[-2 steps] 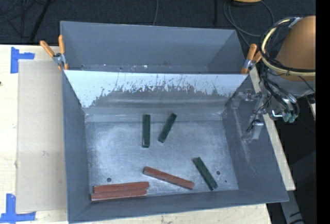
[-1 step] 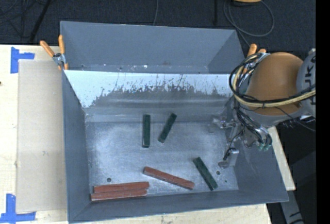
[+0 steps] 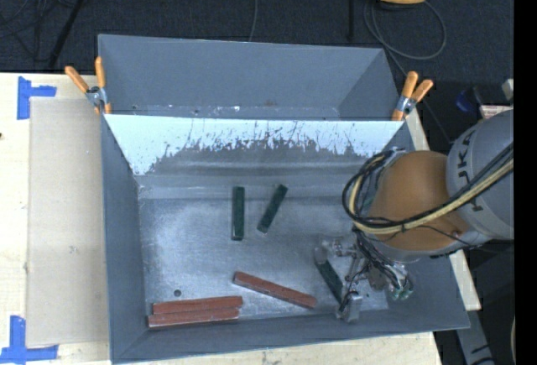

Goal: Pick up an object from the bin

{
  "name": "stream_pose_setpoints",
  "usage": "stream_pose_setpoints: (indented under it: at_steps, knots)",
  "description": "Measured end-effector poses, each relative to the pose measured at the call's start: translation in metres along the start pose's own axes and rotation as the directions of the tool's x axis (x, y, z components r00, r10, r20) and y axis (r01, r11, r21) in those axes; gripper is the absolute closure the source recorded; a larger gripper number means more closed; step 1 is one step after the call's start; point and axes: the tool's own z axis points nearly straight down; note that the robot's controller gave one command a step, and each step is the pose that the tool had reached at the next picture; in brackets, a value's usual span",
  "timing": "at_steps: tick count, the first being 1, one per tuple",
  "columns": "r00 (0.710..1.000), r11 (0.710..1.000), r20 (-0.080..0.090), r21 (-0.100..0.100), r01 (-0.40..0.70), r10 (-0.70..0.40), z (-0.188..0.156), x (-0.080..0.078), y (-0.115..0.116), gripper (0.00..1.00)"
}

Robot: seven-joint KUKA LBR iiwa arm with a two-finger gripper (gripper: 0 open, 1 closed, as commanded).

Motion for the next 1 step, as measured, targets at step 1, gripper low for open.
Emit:
stream_pose_setpoints:
  at_steps: [1]
  knots:
    - [0.999, 1.000, 0.018, 0.002, 0.031, -0.031, 0.0090, -0.0083, 0.0638, 0.00]
